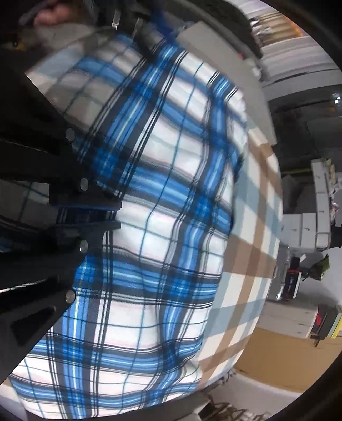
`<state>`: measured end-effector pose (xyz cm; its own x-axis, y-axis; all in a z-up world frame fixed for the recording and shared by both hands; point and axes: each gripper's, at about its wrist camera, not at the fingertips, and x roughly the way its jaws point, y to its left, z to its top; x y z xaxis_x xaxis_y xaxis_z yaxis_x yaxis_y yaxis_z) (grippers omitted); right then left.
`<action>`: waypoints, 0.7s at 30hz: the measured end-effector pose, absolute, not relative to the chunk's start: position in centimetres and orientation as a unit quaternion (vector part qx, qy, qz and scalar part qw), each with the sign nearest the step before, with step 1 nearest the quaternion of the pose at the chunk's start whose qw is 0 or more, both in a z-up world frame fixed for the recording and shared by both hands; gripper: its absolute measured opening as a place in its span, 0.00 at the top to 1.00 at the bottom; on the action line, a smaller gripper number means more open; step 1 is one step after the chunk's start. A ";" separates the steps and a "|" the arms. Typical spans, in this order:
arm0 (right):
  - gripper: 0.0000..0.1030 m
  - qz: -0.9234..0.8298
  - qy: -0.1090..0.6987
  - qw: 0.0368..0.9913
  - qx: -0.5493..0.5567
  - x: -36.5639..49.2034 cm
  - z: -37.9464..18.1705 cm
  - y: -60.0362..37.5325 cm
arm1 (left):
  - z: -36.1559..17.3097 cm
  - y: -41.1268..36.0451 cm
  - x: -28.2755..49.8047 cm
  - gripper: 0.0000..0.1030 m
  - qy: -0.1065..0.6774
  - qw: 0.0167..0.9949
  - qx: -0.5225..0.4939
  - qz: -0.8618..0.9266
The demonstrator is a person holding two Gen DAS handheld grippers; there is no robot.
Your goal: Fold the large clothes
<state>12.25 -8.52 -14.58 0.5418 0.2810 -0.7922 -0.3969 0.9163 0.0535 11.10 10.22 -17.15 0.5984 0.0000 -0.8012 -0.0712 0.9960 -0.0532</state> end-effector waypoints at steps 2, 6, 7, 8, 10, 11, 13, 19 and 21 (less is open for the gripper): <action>0.90 0.201 0.442 0.871 -0.070 12.6 -15.0 -8.2 | -18.1 9.9 11.4 0.20 0.447 0.893 -0.032 0.026; 0.94 0.205 0.457 0.862 -0.075 14.1 -14.8 -7.2 | -18.6 9.2 11.3 0.14 0.427 0.904 0.006 0.019; 0.94 0.217 0.451 0.864 -0.060 14.4 -14.1 -7.0 | -18.6 9.3 11.4 0.13 0.424 0.906 0.008 0.015; 0.94 0.234 0.436 0.868 -0.041 14.8 -13.2 -6.6 | -18.7 9.3 11.4 0.11 0.419 0.908 0.012 0.014; 0.94 0.247 0.420 0.873 -0.042 16.0 -11.8 -4.8 | -18.8 9.4 11.4 0.09 0.411 0.911 0.011 0.017; 0.94 0.249 0.419 0.872 -0.045 17.3 -11.7 -3.7 | -18.8 9.3 11.4 0.08 0.409 0.912 0.011 0.019; 0.94 0.249 0.437 0.863 -0.040 20.0 -12.6 -2.1 | -18.8 9.4 11.3 0.08 0.410 0.912 0.010 0.019; 0.93 0.239 0.488 0.839 -0.042 23.1 -14.4 -1.0 | -18.6 9.8 10.6 0.08 0.407 0.913 0.013 0.016; 0.96 0.235 0.475 0.847 -0.027 22.3 -13.6 -2.8 | -18.5 9.8 10.6 0.08 0.408 0.913 0.013 0.016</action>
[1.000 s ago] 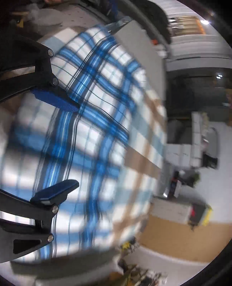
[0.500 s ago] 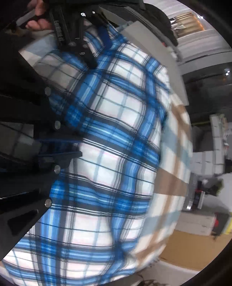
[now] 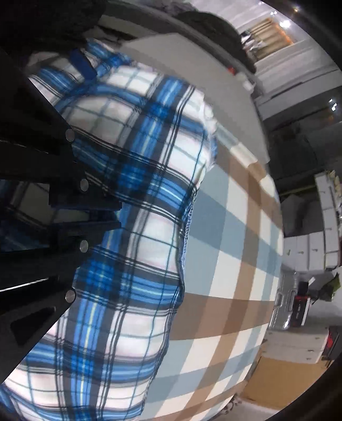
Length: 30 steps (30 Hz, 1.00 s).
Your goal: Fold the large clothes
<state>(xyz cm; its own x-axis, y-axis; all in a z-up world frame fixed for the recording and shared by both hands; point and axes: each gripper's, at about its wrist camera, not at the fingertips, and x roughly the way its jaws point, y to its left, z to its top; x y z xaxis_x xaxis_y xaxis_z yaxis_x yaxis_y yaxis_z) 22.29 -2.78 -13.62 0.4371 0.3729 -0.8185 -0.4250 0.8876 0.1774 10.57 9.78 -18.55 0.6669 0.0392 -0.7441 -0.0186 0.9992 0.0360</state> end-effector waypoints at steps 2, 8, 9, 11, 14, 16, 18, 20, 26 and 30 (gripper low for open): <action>0.92 0.200 0.440 0.875 -0.008 21.5 -12.2 -6.4 | -18.6 9.8 10.5 0.08 0.407 0.913 0.013 0.016; 0.91 0.046 0.432 0.900 0.034 21.3 -12.9 -18.0 | -18.6 9.8 10.6 0.08 0.406 0.914 0.014 0.018; 0.91 0.052 0.459 0.886 0.040 21.9 -14.3 -19.0 | -18.6 9.8 10.7 0.08 0.406 0.914 0.015 0.019; 0.95 0.071 0.470 0.878 0.049 21.5 -15.7 -20.1 | -18.6 9.7 10.7 0.07 0.405 0.914 0.017 0.022; 0.91 0.083 0.451 0.887 0.063 19.1 -14.5 -21.2 | -18.6 9.5 10.8 0.06 0.406 0.914 0.018 0.023; 0.83 0.098 0.422 0.897 0.087 16.5 -13.4 -22.6 | -18.6 9.6 10.9 0.06 0.408 0.913 0.016 0.021; 0.67 0.096 0.406 0.905 0.084 13.9 -12.5 -23.9 | -18.5 9.6 11.0 0.06 0.409 0.912 0.015 0.020; 0.57 0.087 0.391 0.913 0.074 11.8 -12.1 -24.9 | -18.5 9.6 10.9 0.06 0.411 0.911 0.013 0.021; 0.53 0.124 0.394 0.908 0.073 9.0 -11.7 -24.1 | -16.7 12.0 7.2 0.07 0.411 0.908 -0.076 0.020; 0.50 0.171 0.386 0.904 0.063 9.2 -11.5 -20.9 | -15.8 16.1 4.4 0.07 0.413 0.896 -0.159 0.037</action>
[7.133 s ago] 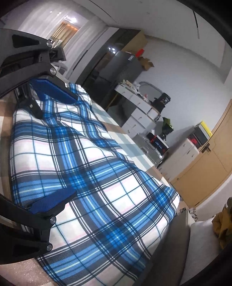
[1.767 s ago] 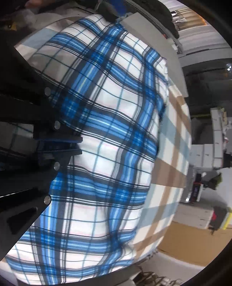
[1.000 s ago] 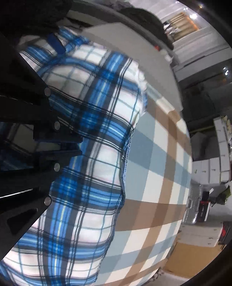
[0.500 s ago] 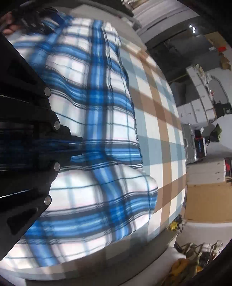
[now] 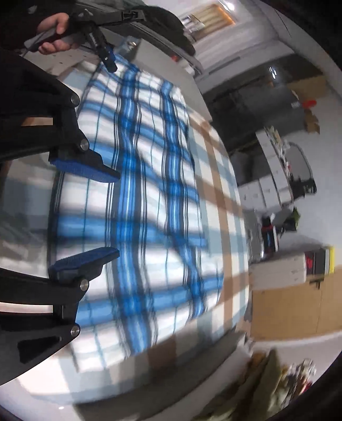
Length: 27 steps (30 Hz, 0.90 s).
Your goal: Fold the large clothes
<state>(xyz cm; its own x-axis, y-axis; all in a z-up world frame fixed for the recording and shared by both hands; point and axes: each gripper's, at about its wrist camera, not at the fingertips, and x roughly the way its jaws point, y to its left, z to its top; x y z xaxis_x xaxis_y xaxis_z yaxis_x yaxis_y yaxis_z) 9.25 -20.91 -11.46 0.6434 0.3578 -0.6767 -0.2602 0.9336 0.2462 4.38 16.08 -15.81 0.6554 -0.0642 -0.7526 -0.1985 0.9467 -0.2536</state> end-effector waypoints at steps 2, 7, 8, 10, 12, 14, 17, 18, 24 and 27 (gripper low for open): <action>0.50 0.190 0.389 0.899 0.061 9.8 -11.7 -19.0 | -16.4 18.3 4.2 0.07 0.423 0.876 -0.228 0.028; 0.50 0.226 0.391 0.891 0.047 9.6 -12.0 -15.8 | -16.6 20.0 5.0 0.05 0.411 0.861 -0.299 -0.005; 0.50 0.231 0.392 0.889 0.043 9.5 -12.1 -15.4 | -16.6 20.0 5.3 0.05 0.408 0.862 -0.300 -0.001; 0.49 0.236 0.394 0.888 0.038 9.2 -12.2 -14.9 | -16.6 19.9 5.9 0.03 0.401 0.862 -0.310 0.006; 0.49 0.236 0.395 0.887 0.037 9.0 -12.2 -14.8 | -16.5 19.8 6.4 0.03 0.385 0.864 -0.324 0.026; 0.49 0.235 0.396 0.887 0.042 8.7 -12.2 -14.9 | -16.3 19.8 6.8 0.03 0.375 0.868 -0.322 0.053; 0.49 0.231 0.399 0.886 0.047 8.9 -11.6 -15.1 | -16.3 17.7 7.5 0.34 0.382 0.884 -0.241 0.123; 0.49 0.232 0.400 0.886 0.045 9.2 -11.1 -15.1 | -16.3 16.9 7.8 0.49 0.382 0.888 -0.225 0.122; 0.44 0.268 0.387 0.882 0.022 12.9 -4.6 -12.0 | -15.6 12.6 7.2 0.84 0.341 0.927 -0.093 0.129; 0.40 0.304 0.396 0.866 -0.008 15.2 -1.6 -7.4 | -14.7 10.2 6.4 0.84 0.312 0.944 -0.027 0.108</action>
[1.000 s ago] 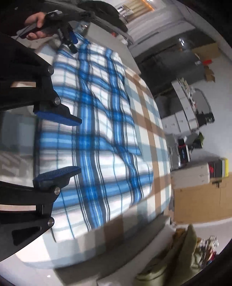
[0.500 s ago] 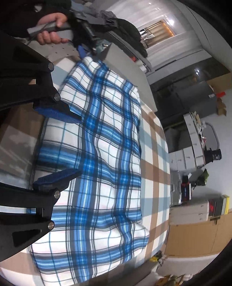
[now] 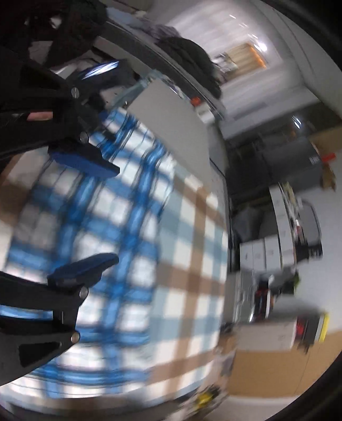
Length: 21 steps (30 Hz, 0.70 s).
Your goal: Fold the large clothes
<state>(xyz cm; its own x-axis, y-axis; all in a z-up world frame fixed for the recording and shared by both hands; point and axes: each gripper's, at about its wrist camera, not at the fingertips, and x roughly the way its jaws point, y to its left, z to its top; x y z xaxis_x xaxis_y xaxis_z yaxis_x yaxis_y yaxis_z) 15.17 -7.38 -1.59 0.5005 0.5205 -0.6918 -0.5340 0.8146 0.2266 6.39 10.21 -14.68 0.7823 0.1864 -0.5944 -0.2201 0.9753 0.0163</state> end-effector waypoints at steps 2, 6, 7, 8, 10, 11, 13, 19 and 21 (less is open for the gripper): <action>0.37 0.343 0.416 0.842 -0.024 17.0 -0.2 -3.5 | -14.1 8.5 5.9 0.84 0.290 0.953 0.021 0.085; 0.36 0.382 0.513 0.767 -0.045 21.3 -0.7 4.8 | -14.1 4.2 5.3 0.84 0.249 0.956 0.149 0.039; 0.36 0.382 0.538 0.749 -0.066 22.2 -1.4 7.1 | -14.4 3.6 5.2 0.84 0.244 0.954 0.170 0.029; 0.36 0.370 0.560 0.735 -0.100 22.9 -2.4 9.3 | -14.7 3.0 4.9 0.85 0.242 0.952 0.188 0.012; 0.36 0.338 0.583 0.720 -0.167 23.8 -4.5 12.6 | -14.9 2.6 4.4 0.89 0.239 0.949 0.206 -0.003; 0.36 0.320 0.593 0.711 -0.203 24.1 -5.8 13.9 | -15.1 2.4 4.3 0.90 0.244 0.948 0.206 -0.017; 0.36 0.294 0.621 0.684 -0.245 24.7 -8.7 15.9 | -15.4 2.2 4.6 0.90 0.256 0.944 0.205 -0.026; 0.37 0.299 0.651 0.646 -0.263 24.0 -12.4 19.7 | -15.0 3.1 3.7 0.91 0.283 0.942 0.179 -0.027; 0.37 0.302 0.652 0.640 -0.272 23.4 -13.0 20.7 | -13.9 4.4 2.1 0.87 0.281 0.946 0.160 -0.023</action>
<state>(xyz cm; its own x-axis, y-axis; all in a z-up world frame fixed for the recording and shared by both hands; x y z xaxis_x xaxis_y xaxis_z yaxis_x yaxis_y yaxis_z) 23.41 20.69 -12.97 -0.0320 0.0322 -0.9990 -0.7421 0.6688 0.0453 2.07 4.44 -13.92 0.8412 0.0465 -0.5387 0.1332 0.9478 0.2898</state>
